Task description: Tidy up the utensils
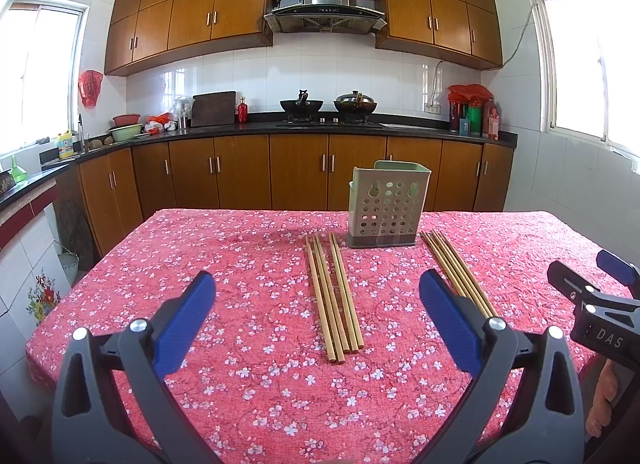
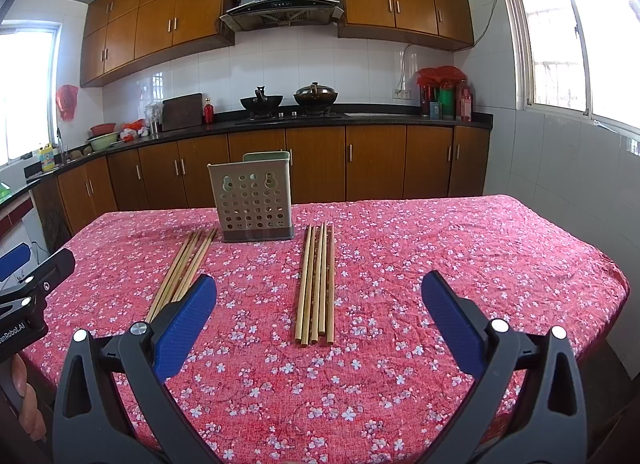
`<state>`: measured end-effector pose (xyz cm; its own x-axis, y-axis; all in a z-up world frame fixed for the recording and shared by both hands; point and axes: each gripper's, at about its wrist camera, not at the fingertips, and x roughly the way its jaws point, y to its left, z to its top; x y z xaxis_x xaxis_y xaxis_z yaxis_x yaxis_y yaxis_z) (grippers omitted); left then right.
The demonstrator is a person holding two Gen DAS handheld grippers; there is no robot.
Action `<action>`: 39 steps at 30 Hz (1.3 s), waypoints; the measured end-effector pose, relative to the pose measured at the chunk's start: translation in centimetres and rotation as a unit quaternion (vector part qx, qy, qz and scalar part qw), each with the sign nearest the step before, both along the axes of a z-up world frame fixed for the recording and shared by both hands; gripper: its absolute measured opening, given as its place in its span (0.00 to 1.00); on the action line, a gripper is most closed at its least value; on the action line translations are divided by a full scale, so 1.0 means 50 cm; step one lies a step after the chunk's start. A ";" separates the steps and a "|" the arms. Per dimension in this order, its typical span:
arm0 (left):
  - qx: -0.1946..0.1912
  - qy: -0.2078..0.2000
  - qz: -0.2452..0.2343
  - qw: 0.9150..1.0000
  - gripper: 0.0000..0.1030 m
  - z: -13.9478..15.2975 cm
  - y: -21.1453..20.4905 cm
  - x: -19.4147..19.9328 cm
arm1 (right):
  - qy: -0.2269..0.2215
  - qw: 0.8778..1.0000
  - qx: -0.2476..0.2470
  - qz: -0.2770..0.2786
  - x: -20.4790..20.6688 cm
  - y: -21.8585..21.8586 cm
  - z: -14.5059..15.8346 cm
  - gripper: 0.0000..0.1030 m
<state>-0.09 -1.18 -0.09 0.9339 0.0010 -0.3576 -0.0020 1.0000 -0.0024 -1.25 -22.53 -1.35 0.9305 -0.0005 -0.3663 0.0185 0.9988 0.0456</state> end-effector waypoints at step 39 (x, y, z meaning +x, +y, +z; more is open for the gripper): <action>0.000 0.001 0.000 1.000 0.96 -0.002 -0.013 -0.001 | 0.003 1.000 0.002 0.000 -0.001 0.001 -0.001 0.98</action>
